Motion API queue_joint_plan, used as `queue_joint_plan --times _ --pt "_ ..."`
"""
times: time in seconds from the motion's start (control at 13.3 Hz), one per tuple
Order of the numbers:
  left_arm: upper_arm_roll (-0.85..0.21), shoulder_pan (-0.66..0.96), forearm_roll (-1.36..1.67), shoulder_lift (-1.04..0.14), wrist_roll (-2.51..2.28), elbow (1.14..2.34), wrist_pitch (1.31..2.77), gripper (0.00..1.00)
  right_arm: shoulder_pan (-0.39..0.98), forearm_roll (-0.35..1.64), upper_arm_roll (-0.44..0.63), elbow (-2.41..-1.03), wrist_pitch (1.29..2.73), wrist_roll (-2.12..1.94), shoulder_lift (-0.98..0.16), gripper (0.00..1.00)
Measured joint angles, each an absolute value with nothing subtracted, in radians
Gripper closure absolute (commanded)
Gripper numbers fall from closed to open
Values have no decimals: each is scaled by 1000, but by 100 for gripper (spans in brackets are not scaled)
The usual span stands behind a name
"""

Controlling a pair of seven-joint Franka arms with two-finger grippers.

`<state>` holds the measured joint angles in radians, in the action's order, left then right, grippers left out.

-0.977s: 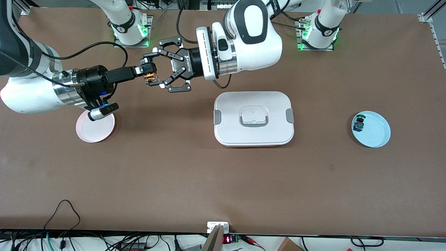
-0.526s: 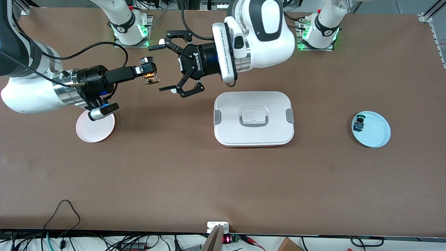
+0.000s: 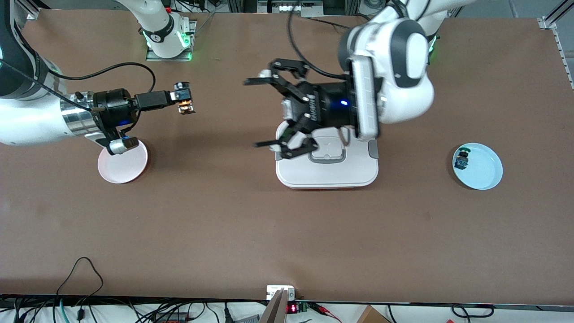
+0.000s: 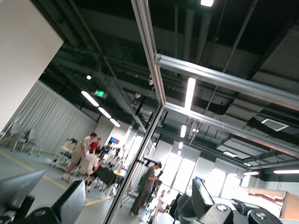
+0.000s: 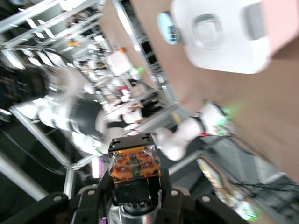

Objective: Transfer orange switch to right arm and place
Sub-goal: 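Open the left gripper and withdraw while the right gripper lowers switch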

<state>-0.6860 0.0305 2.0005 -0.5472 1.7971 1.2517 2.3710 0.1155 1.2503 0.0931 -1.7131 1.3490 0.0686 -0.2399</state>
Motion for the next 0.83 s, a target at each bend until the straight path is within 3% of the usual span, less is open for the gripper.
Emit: queue_joint_plan --times 0.45,0.83 --pt "-665 -265 1565 -646 1848 1415 1821 0 81 783 96 -1714 1333 -98 -240 100" --pt "-669 -571 1006 -709 1872 1410 1571 0 81 380 96 -1748 1455 -316 -238 100"
